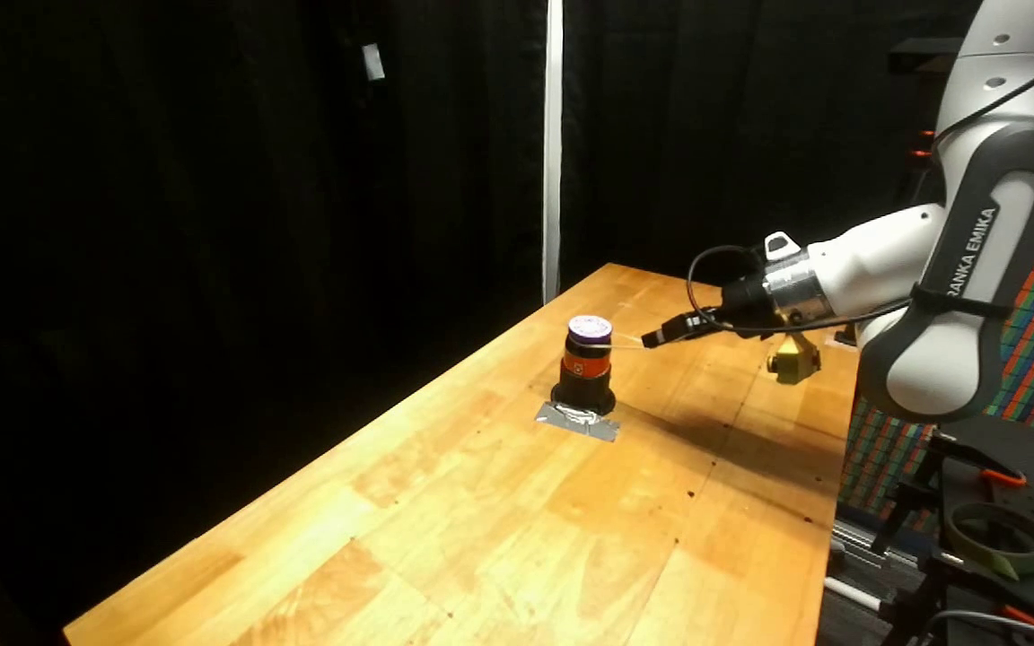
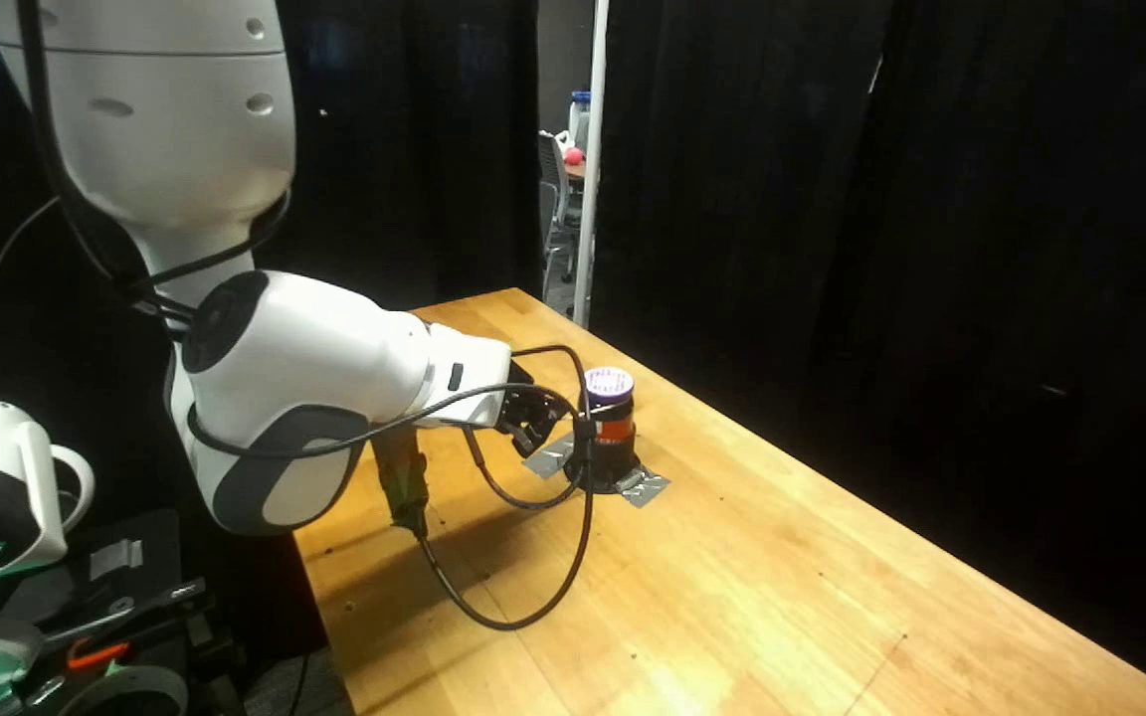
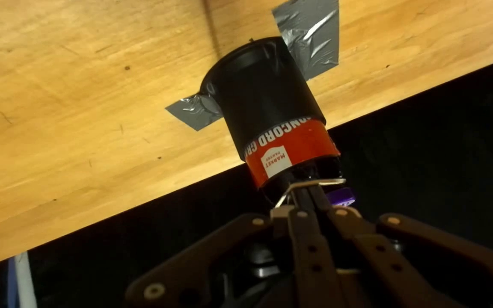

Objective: Put the rubber band on the jar.

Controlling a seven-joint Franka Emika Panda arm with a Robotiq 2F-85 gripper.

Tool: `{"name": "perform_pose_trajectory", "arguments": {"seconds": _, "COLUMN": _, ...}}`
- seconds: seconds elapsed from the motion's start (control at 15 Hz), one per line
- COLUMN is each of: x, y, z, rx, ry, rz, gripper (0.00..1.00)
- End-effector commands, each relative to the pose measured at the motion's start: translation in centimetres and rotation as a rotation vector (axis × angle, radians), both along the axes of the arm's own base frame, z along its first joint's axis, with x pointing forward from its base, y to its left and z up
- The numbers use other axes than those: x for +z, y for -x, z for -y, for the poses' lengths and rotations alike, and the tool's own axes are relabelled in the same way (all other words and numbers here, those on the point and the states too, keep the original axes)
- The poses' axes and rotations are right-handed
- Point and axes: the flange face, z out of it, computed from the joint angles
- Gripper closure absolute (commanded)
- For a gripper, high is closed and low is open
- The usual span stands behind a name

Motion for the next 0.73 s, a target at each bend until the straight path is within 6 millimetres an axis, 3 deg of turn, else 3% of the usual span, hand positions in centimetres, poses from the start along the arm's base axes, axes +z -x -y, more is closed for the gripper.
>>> {"name": "perform_pose_trajectory", "arguments": {"seconds": 0.0, "x": -0.5, "y": 1.2, "z": 0.7, "rx": 0.024, "ry": -0.017, "rz": 0.104, "gripper": 0.94}}
{"name": "perform_pose_trajectory", "arguments": {"seconds": 0.13, "x": 0.2, "y": 0.7, "z": 0.8, "rx": 0.027, "ry": -0.039, "rz": 0.166, "gripper": 0.93}}
{"name": "perform_pose_trajectory", "arguments": {"seconds": 0.2, "x": 2.0, "y": -1.2, "z": 0.6, "rx": 0.035, "ry": -0.035, "rz": 0.171, "gripper": 0.94}}
{"name": "perform_pose_trajectory", "arguments": {"seconds": 0.33, "x": 2.5, "y": -2.1, "z": 0.3, "rx": 0.054, "ry": -0.033, "rz": 0.186, "gripper": 0.94}}
{"name": "perform_pose_trajectory", "arguments": {"seconds": 0.4, "x": 1.6, "y": -1.3, "z": 0.4, "rx": 0.054, "ry": -0.047, "rz": 0.178, "gripper": 0.93}}
{"name": "perform_pose_trajectory", "arguments": {"seconds": 0.47, "x": 0.6, "y": -0.2, "z": 0.4, "rx": 0.073, "ry": -0.066, "rz": 0.148, "gripper": 0.87}}
{"name": "perform_pose_trajectory", "arguments": {"seconds": 0.53, "x": 0.4, "y": 0.0, "z": 0.2, "rx": 0.091, "ry": -0.088, "rz": 0.070, "gripper": 0.67}}
{"name": "perform_pose_trajectory", "arguments": {"seconds": 0.6, "x": 0.0, "y": 0.4, "z": 0.2, "rx": 0.113, "ry": -0.096, "rz": -0.012, "gripper": 0.66}}
{"name": "perform_pose_trajectory", "arguments": {"seconds": 0.67, "x": -0.4, "y": 0.6, "z": 0.1, "rx": 0.125, "ry": -0.110, "rz": -0.071, "gripper": 0.58}}
